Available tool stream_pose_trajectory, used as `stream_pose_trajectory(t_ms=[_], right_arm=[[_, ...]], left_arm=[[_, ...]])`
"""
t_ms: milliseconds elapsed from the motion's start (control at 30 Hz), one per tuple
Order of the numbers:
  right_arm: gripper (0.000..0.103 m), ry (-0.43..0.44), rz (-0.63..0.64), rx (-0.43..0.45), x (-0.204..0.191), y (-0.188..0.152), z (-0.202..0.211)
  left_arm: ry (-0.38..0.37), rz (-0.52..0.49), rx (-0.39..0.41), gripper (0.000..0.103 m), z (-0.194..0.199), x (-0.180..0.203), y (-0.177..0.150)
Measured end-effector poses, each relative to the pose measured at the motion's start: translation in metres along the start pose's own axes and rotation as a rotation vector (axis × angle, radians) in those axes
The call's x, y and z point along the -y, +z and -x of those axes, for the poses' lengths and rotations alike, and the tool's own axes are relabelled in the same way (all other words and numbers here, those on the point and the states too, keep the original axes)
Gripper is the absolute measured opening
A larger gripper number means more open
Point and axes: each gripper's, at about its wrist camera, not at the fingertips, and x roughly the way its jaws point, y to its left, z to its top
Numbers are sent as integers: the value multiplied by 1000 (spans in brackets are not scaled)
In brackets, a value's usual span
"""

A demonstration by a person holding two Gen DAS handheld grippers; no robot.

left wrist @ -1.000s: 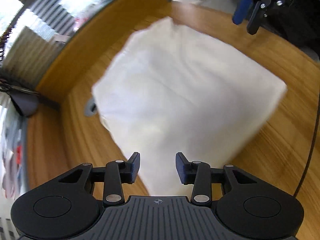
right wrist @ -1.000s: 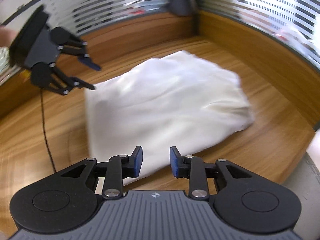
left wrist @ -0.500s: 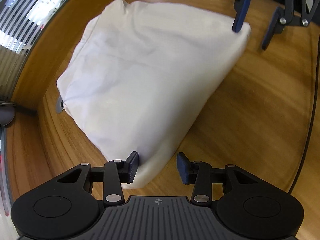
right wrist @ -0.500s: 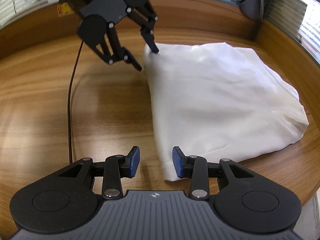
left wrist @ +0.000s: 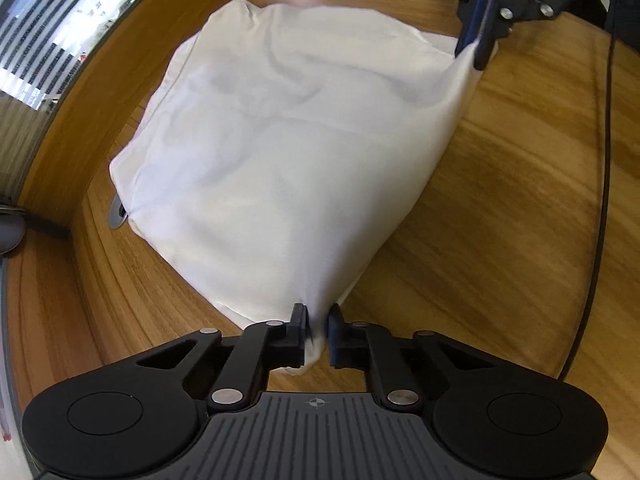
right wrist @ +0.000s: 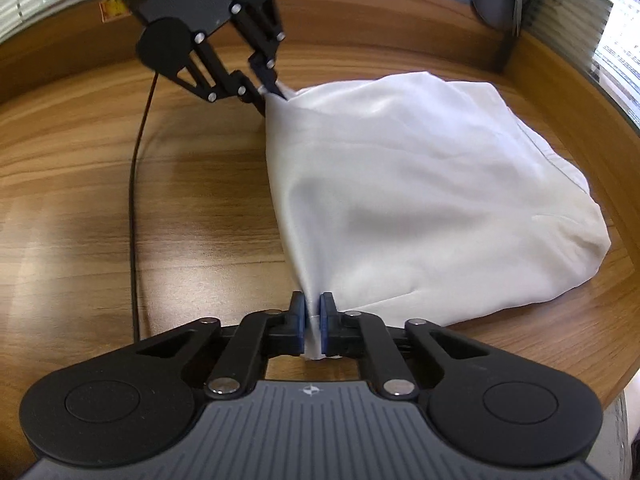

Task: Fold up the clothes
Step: 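Grasp the folded shirt's corners with both grippers and lift the bundle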

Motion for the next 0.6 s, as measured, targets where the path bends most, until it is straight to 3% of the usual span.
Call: stream_pose_trajectory(t_ms=[267,600], right_arm=[[6,24,86,-15,26,-24,56],[6,43,68,-87,36,-80,126]], left_arm=[[-1,193,55,10,26,32,24],[2,377,127,8,70,124,81]])
